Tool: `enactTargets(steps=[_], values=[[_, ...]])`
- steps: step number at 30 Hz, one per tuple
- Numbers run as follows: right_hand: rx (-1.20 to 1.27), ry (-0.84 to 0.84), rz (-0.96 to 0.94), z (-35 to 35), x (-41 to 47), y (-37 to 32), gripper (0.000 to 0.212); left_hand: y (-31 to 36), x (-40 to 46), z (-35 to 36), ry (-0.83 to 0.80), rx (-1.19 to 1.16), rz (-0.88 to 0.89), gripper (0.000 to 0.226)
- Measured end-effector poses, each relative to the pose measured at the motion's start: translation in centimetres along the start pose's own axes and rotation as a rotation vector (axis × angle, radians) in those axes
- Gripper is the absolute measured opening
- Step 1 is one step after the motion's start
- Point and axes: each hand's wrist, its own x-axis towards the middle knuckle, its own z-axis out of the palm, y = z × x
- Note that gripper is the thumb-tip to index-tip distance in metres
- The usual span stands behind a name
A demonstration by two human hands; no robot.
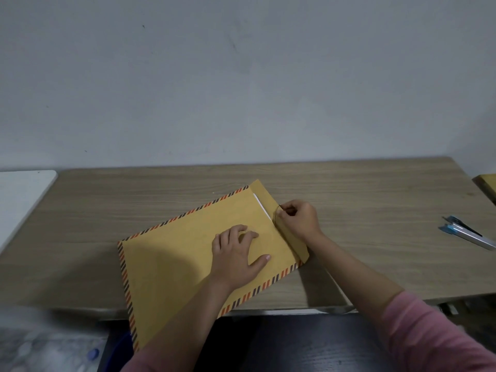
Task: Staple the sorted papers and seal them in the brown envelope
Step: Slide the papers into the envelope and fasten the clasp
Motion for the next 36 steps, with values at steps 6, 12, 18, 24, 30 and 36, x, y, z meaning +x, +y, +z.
enactTargets(steps=[6, 12, 18, 24, 30, 36], values=[[-0.002, 0.011, 0.040, 0.5, -0.1, -0.2, 0.010, 0.0, 0.0, 0.0, 0.010, -0.001, 0.001, 0.059], [0.044, -0.007, 0.093, 0.4, 0.4, -0.8, 0.006, 0.0, -0.1, 0.0, 0.011, 0.005, 0.001, 0.059], [0.064, -0.082, 0.123, 0.8, 1.0, -2.0, 0.019, 0.1, -0.1, -0.1, 0.011, -0.008, -0.007, 0.059], [0.130, 0.005, 0.185, 0.4, 1.3, -2.1, 0.018, 0.1, -0.1, -0.2, -0.001, -0.009, -0.007, 0.058], [0.492, 0.074, 0.367, -3.0, 2.4, -3.5, 0.023, 0.1, 0.0, -0.2, -0.023, 0.010, -0.010, 0.060], [0.263, -0.074, 0.363, -6.3, 2.2, -3.0, 0.012, 0.8, 0.5, -0.5, -0.031, 0.083, -0.019, 0.063]])
